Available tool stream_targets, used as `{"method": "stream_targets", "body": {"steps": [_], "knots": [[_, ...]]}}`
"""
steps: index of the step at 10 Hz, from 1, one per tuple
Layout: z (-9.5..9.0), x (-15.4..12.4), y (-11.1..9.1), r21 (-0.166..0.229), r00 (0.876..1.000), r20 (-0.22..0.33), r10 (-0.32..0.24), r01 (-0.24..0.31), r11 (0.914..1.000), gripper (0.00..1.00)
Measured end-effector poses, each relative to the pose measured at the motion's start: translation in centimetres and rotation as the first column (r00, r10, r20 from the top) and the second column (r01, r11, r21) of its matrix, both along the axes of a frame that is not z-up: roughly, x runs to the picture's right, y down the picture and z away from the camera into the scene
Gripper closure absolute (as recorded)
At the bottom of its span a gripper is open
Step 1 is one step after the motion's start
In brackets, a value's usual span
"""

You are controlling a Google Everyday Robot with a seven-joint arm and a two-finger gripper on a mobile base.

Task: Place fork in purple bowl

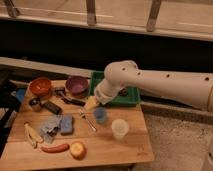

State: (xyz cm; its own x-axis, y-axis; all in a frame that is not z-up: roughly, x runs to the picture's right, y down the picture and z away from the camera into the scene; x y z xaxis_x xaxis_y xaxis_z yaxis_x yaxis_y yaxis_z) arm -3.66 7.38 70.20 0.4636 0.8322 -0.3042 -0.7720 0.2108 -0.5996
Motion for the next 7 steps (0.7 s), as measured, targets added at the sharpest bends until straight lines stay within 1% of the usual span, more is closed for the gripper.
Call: {"method": "stream_targets", "body": {"steps": [2, 3, 5, 7], "knots": [[0.0, 0.2, 0.1, -0.003, 1.0, 0.004, -0.003, 0.003, 1.0, 0.34], [0.3, -0.1, 0.3, -0.009, 1.0, 0.01, -0.021, 0.021, 0.9997, 0.34], [2.0, -2.6, 1.4, -0.019, 0.996, 0.05, -0.072, 0.073, 0.9972, 0.34], [3.1, -6.5, 1.6, -0.027, 0.988, 0.097, -0.122, 0.125, 0.9918, 0.34]]}}
